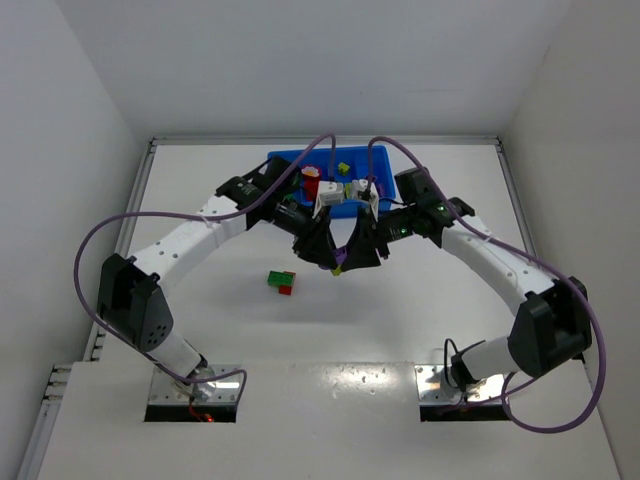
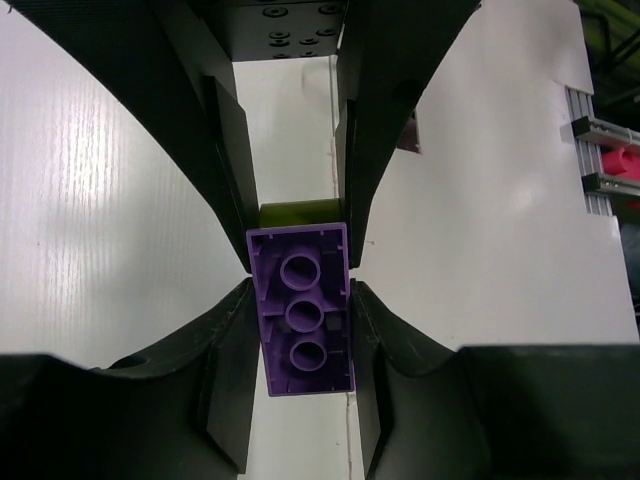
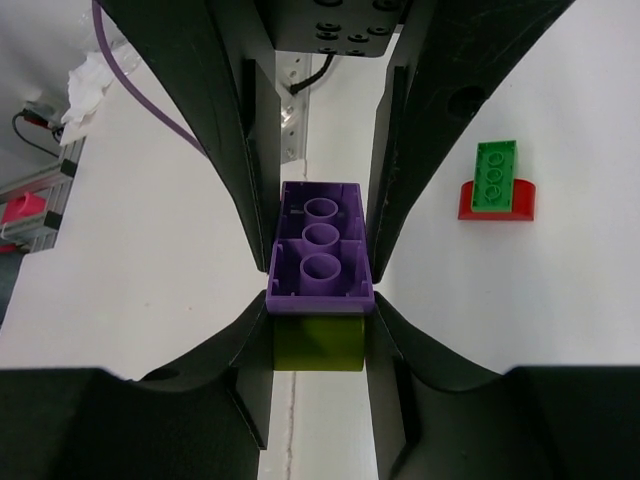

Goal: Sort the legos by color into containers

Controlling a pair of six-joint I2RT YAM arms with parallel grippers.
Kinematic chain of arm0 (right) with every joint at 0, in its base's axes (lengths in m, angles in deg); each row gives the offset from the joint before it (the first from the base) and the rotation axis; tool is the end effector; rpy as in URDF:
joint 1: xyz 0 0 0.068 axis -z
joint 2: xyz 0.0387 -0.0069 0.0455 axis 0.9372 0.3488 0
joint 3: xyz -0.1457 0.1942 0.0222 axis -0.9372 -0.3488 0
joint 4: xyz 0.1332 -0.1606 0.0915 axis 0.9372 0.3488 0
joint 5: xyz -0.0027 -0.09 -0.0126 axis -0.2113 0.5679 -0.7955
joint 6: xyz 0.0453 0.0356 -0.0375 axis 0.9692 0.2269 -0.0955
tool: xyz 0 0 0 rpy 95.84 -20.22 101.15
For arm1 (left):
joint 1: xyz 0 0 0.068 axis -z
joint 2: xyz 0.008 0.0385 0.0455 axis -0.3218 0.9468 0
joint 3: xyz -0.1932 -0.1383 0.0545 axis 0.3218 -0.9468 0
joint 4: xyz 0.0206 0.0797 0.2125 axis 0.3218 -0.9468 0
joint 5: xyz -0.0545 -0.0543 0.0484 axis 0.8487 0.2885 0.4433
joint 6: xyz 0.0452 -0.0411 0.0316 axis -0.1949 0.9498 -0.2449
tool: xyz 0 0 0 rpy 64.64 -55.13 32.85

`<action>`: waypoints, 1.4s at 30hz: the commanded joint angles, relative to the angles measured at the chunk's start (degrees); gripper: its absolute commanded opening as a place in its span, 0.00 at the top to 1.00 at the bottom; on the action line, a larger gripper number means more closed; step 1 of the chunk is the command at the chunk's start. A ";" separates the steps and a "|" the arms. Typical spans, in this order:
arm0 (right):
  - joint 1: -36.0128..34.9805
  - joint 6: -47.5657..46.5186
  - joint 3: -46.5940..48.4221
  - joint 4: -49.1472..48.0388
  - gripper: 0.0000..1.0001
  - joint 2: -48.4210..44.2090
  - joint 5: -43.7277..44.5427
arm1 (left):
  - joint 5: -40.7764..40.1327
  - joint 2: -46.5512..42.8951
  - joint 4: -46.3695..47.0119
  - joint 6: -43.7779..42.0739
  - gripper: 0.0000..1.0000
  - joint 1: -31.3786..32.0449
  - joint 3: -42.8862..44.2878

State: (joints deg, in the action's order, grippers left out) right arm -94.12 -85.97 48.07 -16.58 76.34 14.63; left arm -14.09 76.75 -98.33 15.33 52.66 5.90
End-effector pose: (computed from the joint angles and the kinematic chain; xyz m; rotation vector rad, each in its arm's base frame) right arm 0.2214 0.1569 0.2596 -1.1813 1.8690 1.4788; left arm 0.2204 -0.2060 0.2932 1.3627 1.9059 -1.4369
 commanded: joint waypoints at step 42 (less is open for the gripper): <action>2.83 11.81 34.55 -23.87 0.98 39.83 53.73 | -25.68 -24.13 22.37 18.17 1.00 -17.98 -14.63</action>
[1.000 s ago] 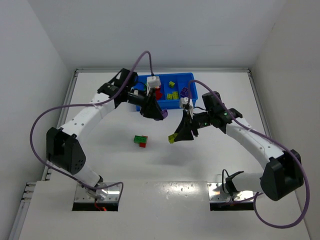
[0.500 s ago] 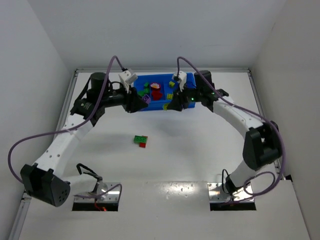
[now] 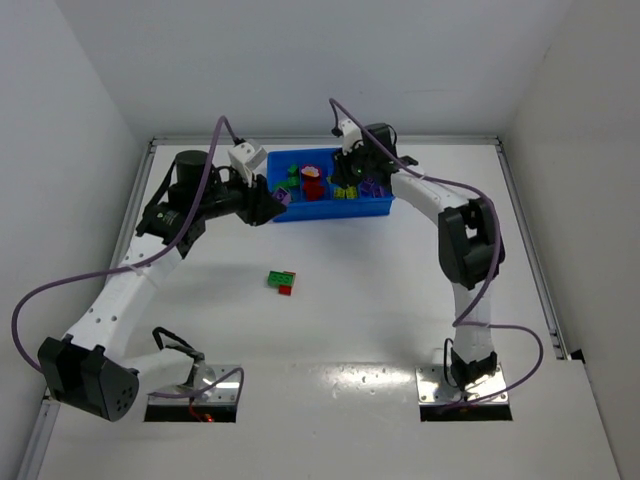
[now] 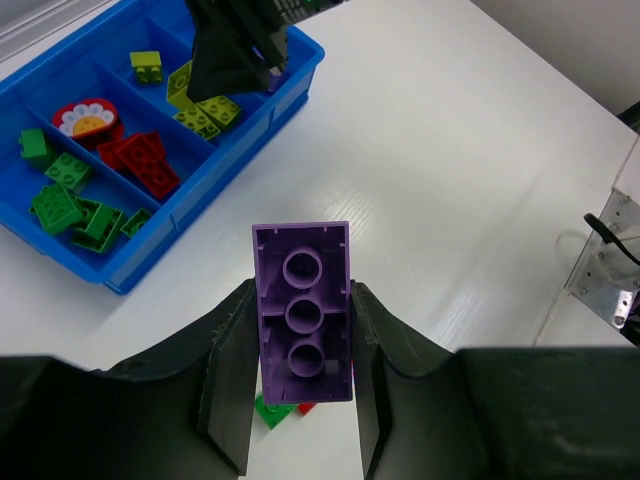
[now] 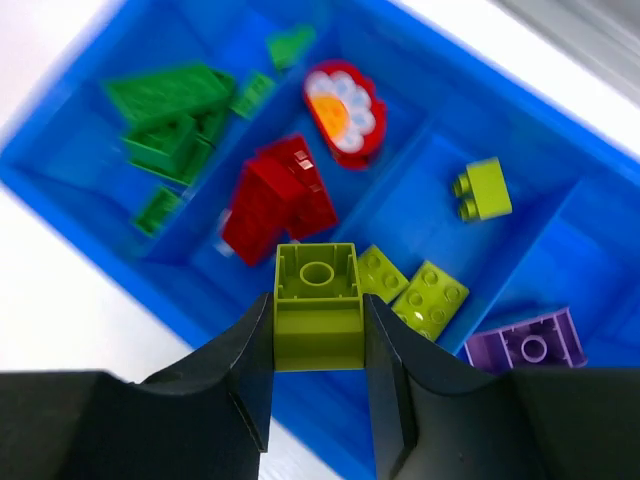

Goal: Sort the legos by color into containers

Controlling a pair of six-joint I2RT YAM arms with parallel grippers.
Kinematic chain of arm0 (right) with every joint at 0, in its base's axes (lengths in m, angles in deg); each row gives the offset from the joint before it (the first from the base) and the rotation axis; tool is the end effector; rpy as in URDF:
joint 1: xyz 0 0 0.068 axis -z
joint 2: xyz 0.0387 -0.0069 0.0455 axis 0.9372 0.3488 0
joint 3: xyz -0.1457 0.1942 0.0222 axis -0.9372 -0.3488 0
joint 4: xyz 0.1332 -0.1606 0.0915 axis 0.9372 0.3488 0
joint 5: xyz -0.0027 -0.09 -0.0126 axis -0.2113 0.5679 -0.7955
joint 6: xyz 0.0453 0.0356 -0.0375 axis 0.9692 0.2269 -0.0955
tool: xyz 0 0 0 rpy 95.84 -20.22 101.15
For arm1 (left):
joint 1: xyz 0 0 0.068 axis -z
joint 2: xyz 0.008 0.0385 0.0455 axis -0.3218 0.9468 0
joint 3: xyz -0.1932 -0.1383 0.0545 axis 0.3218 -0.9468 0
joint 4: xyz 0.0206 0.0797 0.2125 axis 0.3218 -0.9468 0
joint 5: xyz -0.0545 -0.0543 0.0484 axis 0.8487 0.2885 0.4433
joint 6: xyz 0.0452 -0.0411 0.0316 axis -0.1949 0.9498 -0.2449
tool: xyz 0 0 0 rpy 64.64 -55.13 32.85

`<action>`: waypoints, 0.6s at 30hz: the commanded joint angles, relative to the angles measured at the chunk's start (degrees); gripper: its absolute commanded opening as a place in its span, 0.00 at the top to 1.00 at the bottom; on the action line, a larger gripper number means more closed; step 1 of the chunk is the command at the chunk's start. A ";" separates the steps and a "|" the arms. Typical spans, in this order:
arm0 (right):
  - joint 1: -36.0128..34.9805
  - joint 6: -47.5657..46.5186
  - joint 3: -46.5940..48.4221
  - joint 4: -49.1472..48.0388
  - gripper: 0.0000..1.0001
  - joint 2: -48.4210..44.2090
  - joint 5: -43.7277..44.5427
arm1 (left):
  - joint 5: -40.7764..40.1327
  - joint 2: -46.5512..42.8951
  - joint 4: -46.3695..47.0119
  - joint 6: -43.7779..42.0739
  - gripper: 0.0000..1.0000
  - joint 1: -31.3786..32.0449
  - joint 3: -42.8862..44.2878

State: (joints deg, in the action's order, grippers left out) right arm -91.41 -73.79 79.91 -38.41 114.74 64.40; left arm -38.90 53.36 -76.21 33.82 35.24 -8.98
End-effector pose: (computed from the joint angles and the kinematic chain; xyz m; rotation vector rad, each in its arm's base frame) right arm 0.4187 0.1847 0.2077 -0.5846 2.0988 0.5258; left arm 0.2284 -0.1009 0.3419 0.6315 1.8695 -0.8257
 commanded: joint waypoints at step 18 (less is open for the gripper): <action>2.66 3.58 -5.96 -2.47 0.25 -15.81 7.32 | 2.55 9.01 8.23 2.13 1.00 2.85 -1.51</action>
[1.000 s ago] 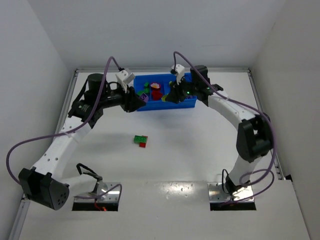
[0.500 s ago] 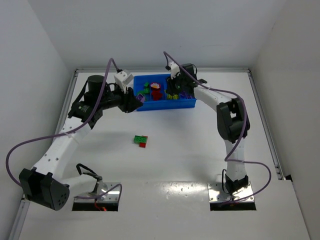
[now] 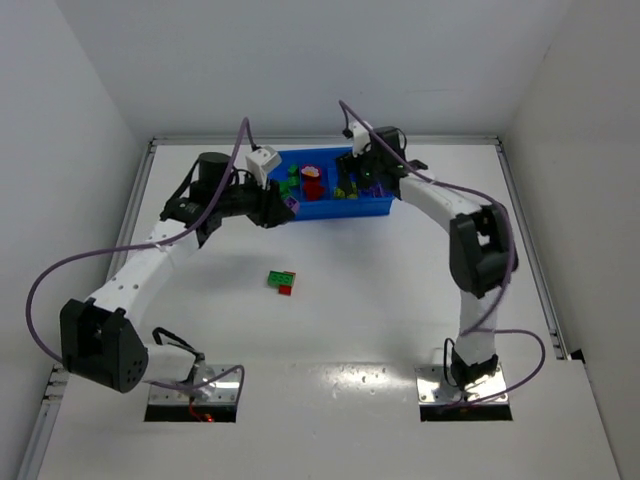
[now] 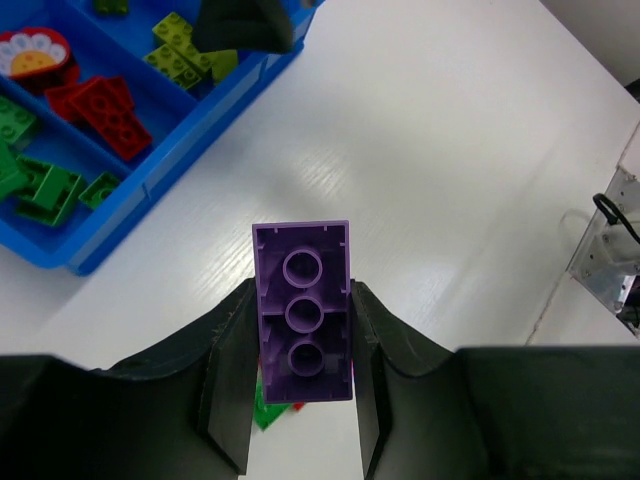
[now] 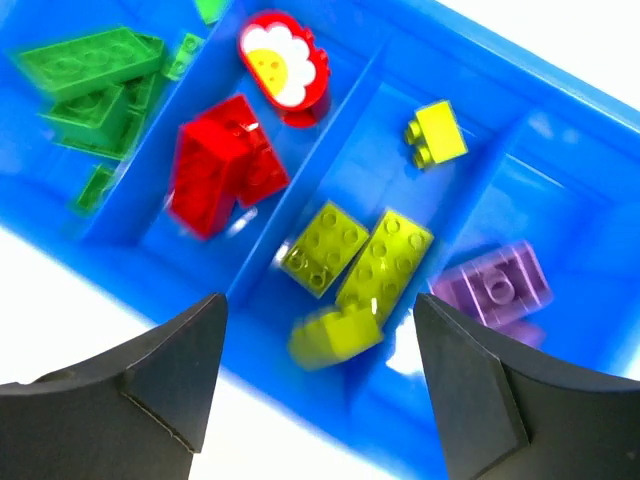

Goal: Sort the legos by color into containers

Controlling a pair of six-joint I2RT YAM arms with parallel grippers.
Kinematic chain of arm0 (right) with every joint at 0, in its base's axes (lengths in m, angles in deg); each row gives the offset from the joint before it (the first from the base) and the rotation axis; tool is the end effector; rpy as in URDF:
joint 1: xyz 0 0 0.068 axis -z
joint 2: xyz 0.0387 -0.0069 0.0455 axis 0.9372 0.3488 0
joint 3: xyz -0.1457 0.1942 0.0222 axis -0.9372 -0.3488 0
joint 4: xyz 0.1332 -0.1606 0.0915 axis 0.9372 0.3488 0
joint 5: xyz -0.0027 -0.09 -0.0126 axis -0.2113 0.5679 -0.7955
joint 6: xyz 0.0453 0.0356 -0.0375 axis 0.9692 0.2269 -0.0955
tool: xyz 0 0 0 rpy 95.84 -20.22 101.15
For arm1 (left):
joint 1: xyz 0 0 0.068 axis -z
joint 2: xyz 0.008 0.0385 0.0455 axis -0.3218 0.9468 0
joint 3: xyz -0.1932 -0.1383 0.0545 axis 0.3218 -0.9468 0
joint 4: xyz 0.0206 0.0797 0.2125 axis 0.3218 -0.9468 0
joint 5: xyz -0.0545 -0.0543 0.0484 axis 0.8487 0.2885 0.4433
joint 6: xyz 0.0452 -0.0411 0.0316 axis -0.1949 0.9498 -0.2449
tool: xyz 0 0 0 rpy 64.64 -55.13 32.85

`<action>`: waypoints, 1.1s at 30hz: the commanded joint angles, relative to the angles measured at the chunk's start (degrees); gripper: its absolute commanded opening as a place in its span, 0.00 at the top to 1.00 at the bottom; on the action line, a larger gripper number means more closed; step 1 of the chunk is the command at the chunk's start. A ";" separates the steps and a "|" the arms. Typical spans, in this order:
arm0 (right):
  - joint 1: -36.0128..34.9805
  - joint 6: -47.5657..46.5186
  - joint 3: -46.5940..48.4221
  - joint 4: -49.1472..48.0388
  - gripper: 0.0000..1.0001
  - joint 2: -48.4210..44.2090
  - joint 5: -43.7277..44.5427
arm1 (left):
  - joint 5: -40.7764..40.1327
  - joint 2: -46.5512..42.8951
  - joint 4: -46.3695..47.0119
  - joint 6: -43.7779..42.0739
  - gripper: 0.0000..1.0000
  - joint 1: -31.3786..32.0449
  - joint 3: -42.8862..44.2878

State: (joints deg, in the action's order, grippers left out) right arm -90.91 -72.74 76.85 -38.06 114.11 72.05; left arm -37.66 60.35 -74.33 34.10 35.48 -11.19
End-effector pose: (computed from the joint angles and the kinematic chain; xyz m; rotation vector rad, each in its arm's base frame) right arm 0.4171 0.1720 0.1939 -0.4851 2.1722 0.3830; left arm 0.2529 -0.1103 0.3040 0.6280 1.9950 -0.8765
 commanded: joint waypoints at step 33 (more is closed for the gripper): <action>30.20 7.73 -37.74 7.28 0.25 -57.52 -20.47 | -7.48 71.63 26.66 13.98 0.43 13.70 63.80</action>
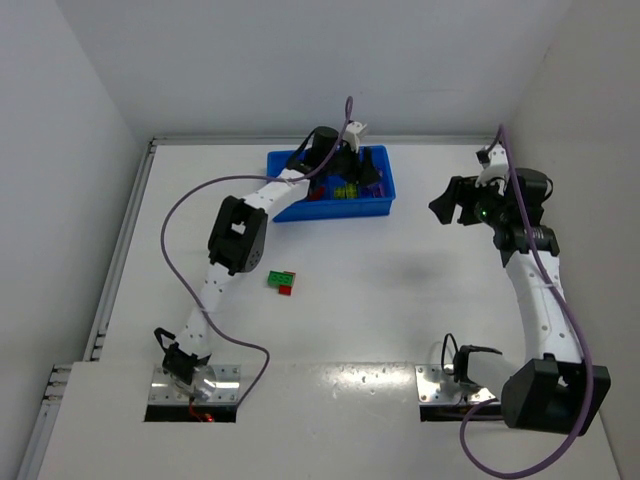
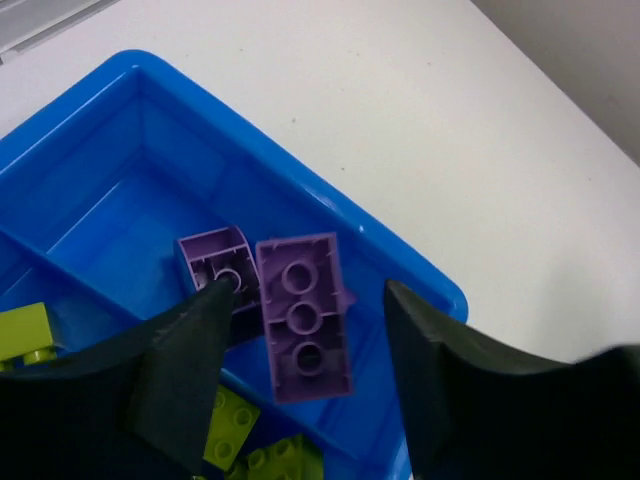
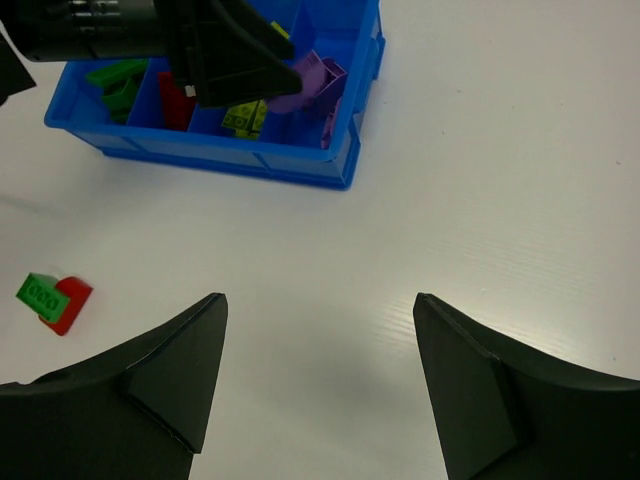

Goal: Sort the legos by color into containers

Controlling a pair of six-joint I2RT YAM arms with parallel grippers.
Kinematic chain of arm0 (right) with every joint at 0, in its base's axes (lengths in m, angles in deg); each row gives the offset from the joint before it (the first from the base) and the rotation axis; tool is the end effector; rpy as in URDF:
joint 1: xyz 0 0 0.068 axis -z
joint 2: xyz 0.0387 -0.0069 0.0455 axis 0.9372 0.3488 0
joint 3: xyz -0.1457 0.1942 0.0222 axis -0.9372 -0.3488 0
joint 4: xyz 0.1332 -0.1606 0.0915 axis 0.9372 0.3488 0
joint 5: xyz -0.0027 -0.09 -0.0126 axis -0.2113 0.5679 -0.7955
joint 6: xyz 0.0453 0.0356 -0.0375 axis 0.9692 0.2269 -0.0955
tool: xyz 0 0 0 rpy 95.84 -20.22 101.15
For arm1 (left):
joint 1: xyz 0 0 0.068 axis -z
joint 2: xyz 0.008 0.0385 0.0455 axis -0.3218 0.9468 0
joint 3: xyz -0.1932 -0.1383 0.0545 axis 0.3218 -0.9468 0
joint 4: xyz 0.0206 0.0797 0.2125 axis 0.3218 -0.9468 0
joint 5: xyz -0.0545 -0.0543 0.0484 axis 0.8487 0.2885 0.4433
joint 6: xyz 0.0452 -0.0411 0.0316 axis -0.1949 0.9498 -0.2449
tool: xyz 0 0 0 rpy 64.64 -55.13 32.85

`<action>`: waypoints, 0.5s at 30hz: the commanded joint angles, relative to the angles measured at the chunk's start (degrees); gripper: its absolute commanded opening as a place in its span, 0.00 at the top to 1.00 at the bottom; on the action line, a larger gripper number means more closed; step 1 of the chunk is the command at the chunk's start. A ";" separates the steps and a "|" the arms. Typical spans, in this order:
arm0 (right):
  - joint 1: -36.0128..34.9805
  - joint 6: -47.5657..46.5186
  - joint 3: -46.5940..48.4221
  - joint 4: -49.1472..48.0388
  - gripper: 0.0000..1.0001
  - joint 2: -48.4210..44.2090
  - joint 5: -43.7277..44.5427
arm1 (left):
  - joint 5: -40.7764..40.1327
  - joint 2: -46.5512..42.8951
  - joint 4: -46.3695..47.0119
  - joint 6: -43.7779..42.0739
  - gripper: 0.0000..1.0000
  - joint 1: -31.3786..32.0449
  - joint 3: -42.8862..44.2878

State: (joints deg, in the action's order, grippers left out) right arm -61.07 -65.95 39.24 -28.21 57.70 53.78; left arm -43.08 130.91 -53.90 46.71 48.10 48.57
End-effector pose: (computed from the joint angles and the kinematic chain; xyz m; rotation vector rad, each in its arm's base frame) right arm 0.2407 -0.0104 0.2895 -0.0128 2.0265 0.4726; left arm 0.4577 -0.2899 0.1918 0.6088 1.9150 -1.0399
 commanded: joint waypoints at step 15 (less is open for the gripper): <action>-7.07 -3.45 -1.79 -2.49 0.27 0.74 -19.95 | -9.09 -21.03 -0.53 -1.62 0.04 -3.82 -2.69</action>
State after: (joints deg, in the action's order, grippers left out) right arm -63.22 -66.41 37.86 -29.30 57.96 41.82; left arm -49.94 125.60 -55.10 46.28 47.46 47.48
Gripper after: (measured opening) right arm 0.739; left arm 0.963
